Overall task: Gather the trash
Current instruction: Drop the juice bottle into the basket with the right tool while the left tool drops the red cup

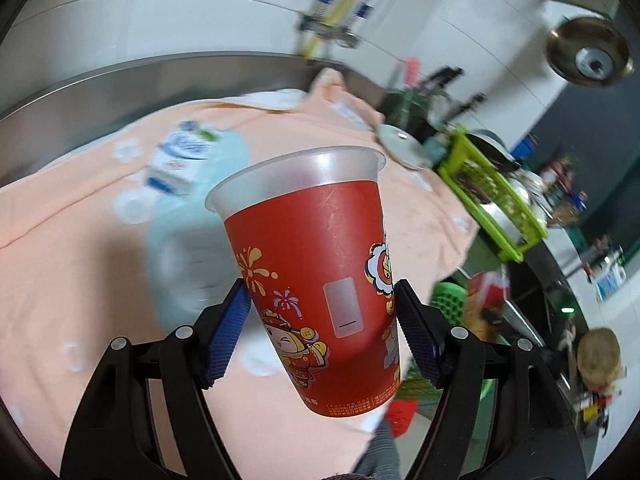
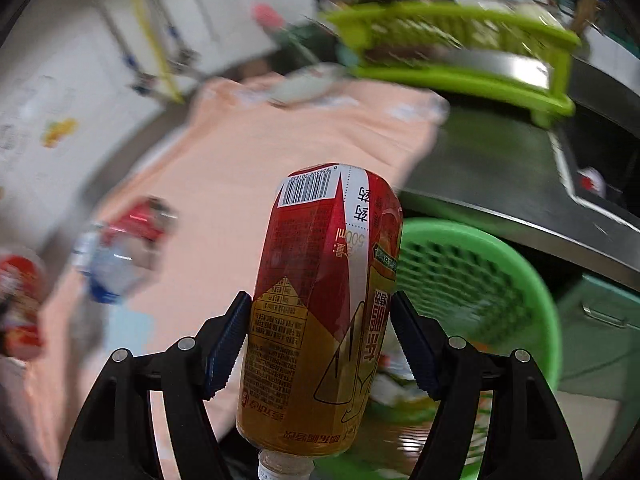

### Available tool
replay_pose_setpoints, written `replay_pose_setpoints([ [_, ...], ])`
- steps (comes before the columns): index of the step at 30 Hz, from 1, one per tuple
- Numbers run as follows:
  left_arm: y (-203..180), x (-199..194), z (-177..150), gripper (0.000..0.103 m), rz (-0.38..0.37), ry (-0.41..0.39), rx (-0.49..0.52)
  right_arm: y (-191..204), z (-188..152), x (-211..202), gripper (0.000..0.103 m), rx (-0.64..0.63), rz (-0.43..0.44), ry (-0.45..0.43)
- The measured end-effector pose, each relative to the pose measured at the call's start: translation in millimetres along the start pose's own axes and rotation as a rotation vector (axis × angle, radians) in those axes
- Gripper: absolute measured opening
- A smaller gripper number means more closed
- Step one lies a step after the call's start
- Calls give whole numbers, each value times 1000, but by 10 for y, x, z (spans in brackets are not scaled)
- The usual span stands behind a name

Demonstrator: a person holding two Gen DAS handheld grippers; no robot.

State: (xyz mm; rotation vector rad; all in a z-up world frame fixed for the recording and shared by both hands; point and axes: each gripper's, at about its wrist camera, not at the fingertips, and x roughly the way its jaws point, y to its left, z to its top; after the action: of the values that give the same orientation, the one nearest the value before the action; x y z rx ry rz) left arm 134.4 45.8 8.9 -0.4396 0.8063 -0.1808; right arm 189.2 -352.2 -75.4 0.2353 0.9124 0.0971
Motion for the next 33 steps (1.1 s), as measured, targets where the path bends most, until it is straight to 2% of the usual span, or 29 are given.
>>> replay_pose_setpoints([
  [2, -188, 91, -7, 72, -25, 10, 23, -234, -72, 180, 68, 11, -67, 28],
  [5, -442, 245, -8, 72, -47, 27, 57, -486, -173, 462, 68, 37, -99, 92],
  [11, -765, 518, -58, 72, -95, 82, 101, -633, -325, 882, 68, -7, -190, 211],
  [19, -1131, 823, -180, 72, -138, 149, 167, -799, -315, 1128, 65, 23, -258, 323],
  [24, -1307, 971, -291, 72, -154, 192, 200, -893, -311, 1046, 65, 44, -246, 303],
  [33, -1677, 1233, -497, 72, -193, 250, 271, -1101, -254, 474, 66, 49, -184, 174],
])
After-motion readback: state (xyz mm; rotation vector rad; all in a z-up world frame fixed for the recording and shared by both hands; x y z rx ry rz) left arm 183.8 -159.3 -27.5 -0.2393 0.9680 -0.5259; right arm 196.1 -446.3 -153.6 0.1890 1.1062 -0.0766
